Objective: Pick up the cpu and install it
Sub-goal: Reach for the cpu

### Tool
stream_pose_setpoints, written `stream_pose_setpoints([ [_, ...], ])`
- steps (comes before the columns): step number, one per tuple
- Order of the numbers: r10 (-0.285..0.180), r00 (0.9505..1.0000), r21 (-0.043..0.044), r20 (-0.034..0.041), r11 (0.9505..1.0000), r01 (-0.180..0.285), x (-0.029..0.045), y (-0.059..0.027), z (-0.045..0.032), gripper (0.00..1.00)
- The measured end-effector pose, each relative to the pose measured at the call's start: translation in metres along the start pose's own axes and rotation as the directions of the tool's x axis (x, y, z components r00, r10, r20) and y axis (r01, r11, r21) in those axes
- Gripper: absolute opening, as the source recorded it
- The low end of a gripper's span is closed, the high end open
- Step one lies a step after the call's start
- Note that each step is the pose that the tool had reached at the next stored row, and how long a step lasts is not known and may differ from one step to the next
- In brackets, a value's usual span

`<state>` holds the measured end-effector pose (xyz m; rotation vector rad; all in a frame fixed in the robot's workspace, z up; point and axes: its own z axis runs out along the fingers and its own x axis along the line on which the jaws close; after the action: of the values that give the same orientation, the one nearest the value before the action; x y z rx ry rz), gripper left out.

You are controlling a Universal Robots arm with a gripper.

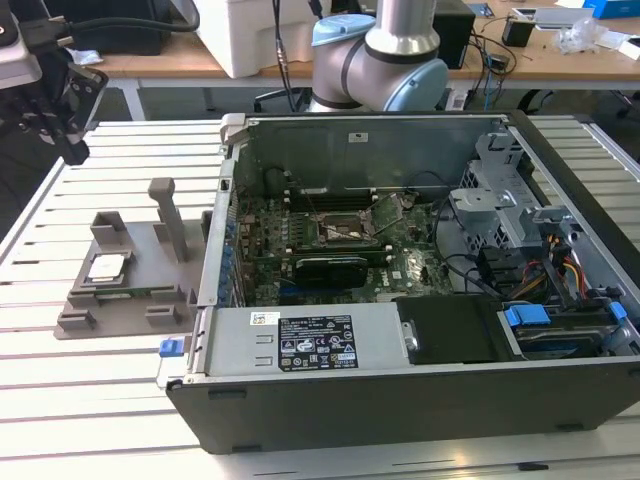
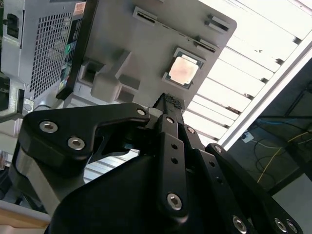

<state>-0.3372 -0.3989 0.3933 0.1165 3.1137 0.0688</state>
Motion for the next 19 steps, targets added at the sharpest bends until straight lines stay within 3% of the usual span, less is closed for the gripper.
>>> stream_pose_setpoints([
  [15,0.0,1.0,0.0,0.0,1.0,0.0,0.0357,-0.0026,-0.0009,0.11],
  [19,0.0,1.0,0.0,0.0,1.0,0.0,0.037,-0.0028,-0.001,0.11],
])
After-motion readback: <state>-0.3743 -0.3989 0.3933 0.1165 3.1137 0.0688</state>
